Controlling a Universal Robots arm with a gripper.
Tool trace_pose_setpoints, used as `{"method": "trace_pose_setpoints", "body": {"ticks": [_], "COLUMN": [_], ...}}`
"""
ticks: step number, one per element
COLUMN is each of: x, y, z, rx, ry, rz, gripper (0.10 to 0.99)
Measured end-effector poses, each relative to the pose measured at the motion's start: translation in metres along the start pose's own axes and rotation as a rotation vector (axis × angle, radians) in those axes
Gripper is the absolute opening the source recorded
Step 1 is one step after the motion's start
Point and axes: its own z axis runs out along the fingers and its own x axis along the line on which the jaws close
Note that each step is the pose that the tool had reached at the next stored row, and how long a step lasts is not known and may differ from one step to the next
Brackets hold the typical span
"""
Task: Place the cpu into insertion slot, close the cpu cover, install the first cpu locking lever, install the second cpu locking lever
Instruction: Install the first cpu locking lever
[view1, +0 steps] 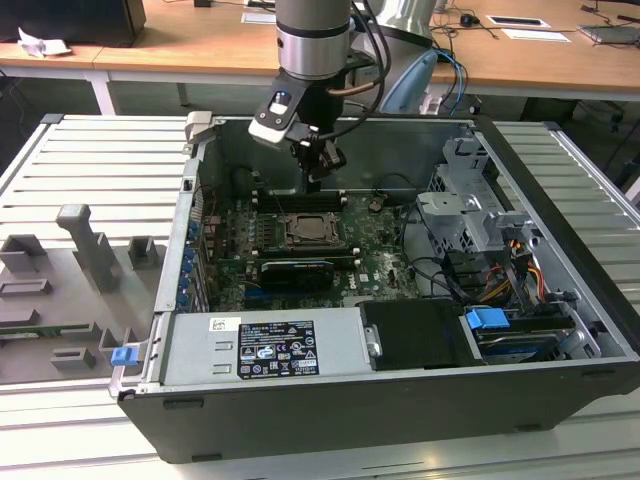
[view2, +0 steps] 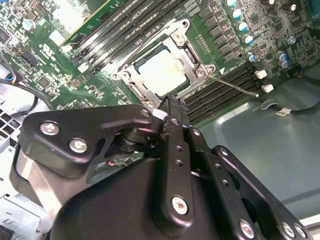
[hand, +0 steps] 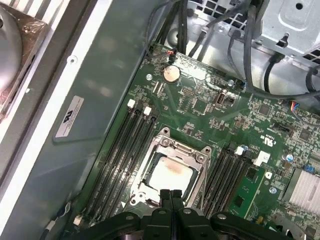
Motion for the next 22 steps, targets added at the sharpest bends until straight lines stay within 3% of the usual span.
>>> {"method": "trace_pose_setpoints", "body": {"ticks": [11, 22], "x": [0.0000, 0.0000], "y": [0.0000, 0.0000], "z": [0.0000, 0.0000], "rx": [0.000, 0.000], "ry": [0.0020, 0.0065], "rz": [-0.034, -0.113], "gripper": [0.106, 0.106]}}
